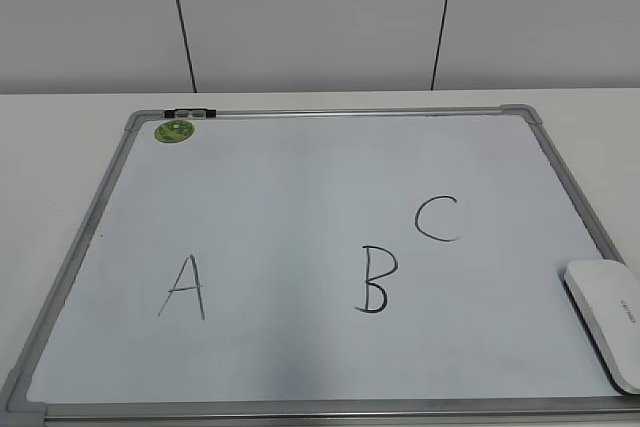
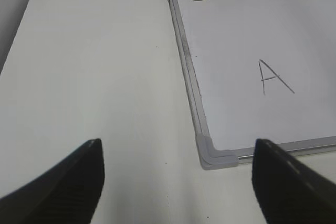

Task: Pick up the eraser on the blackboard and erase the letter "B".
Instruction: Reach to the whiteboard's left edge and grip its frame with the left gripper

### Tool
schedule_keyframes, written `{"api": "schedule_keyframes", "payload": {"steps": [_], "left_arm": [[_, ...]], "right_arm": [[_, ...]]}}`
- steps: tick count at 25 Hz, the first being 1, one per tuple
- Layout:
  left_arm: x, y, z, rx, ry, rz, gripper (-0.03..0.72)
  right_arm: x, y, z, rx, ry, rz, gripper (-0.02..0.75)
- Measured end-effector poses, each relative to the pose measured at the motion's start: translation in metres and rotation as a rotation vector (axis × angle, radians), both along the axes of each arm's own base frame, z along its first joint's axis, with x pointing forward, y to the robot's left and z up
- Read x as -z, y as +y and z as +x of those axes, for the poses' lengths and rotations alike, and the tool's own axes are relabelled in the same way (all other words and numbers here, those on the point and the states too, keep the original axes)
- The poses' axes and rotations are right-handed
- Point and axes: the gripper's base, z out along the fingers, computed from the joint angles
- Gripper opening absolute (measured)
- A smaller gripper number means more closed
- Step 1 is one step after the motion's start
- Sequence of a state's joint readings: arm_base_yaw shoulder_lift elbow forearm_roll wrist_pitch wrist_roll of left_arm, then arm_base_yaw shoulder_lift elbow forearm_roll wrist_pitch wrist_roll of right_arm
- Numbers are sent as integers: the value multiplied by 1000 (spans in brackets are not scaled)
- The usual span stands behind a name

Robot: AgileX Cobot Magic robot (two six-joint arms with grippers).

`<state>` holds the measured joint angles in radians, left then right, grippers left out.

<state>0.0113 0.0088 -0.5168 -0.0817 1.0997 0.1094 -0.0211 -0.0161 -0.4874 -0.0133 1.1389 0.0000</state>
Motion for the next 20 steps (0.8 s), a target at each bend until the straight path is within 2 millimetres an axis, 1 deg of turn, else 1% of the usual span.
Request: {"api": "schedule_keyframes", "payload": {"steps": [16,20], "left_arm": [[0,0,0,0,0,0,632],[-1,-3,4,23,24,-36,622]], "right_arm": [[0,0,0,0,0,0,567],[0,0,0,0,0,0,567]]}}
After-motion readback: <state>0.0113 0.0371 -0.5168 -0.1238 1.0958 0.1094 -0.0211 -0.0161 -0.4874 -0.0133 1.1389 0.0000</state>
